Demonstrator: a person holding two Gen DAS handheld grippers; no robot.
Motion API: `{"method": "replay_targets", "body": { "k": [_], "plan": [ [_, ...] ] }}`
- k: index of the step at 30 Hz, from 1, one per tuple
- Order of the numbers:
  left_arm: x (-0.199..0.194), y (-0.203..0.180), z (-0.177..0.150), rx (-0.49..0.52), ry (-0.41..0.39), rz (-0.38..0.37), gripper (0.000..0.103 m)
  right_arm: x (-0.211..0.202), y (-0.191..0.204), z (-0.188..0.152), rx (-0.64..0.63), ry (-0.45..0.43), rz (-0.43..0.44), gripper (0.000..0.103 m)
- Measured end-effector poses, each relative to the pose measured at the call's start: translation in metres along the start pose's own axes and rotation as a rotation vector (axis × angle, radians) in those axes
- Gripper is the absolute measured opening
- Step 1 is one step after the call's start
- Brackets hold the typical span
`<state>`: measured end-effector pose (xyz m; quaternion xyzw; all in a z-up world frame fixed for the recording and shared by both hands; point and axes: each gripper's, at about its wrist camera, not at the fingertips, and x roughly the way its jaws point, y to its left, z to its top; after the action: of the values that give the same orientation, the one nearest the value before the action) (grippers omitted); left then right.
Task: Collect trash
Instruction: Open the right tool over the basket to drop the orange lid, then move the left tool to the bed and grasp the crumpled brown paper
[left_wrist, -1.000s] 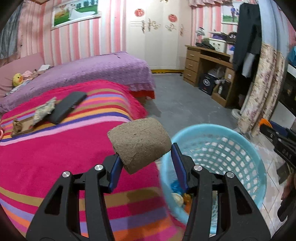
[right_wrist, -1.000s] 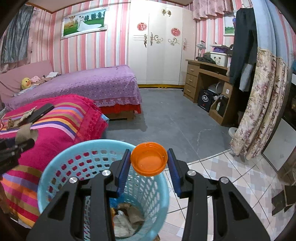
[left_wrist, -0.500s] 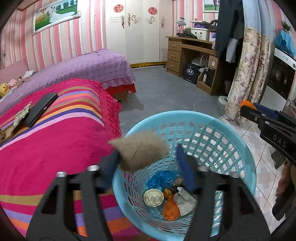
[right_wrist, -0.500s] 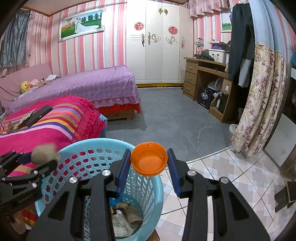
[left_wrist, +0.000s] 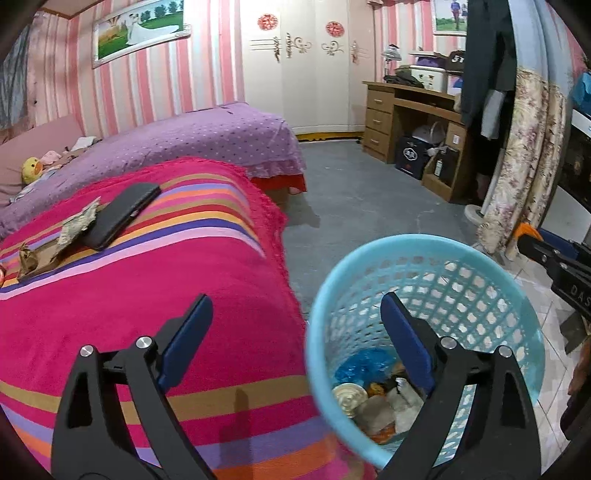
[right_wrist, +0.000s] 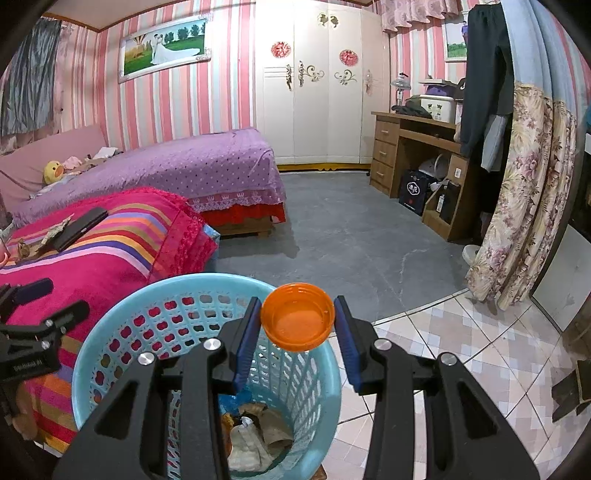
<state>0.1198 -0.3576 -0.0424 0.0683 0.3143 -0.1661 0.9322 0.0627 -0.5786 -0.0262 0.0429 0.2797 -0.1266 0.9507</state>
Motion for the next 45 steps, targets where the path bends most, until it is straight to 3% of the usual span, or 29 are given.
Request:
{"method": "replay_targets", "body": {
  "k": [4,6,8,14,27,45],
  "plan": [
    [-0.003,0.013,0.003,-0.018,-0.013,0.019,0.092,0.000,0.006,0.003,-0.009,-0.008,-0.002,0.041],
    [-0.004,0.019,0.003,-0.027,-0.020,0.025,0.093,0.001,0.007,0.003,-0.005,-0.009,-0.006,0.047],
    [-0.006,0.025,0.003,-0.036,-0.020,0.027,0.093,0.001,0.010,0.003,0.004,-0.017,-0.009,0.071],
    [-0.012,0.044,0.006,-0.048,-0.032,0.046,0.094,0.001,0.026,0.007,-0.029,-0.029,-0.042,0.094],
    [-0.026,0.105,0.014,-0.094,-0.053,0.100,0.096,-0.001,0.051,0.024,0.061,-0.061,-0.016,0.098],
    [-0.046,0.237,0.022,-0.112,-0.092,0.258,0.097,0.029,0.167,0.044,-0.036,-0.026,0.055,0.098]
  ]
}}
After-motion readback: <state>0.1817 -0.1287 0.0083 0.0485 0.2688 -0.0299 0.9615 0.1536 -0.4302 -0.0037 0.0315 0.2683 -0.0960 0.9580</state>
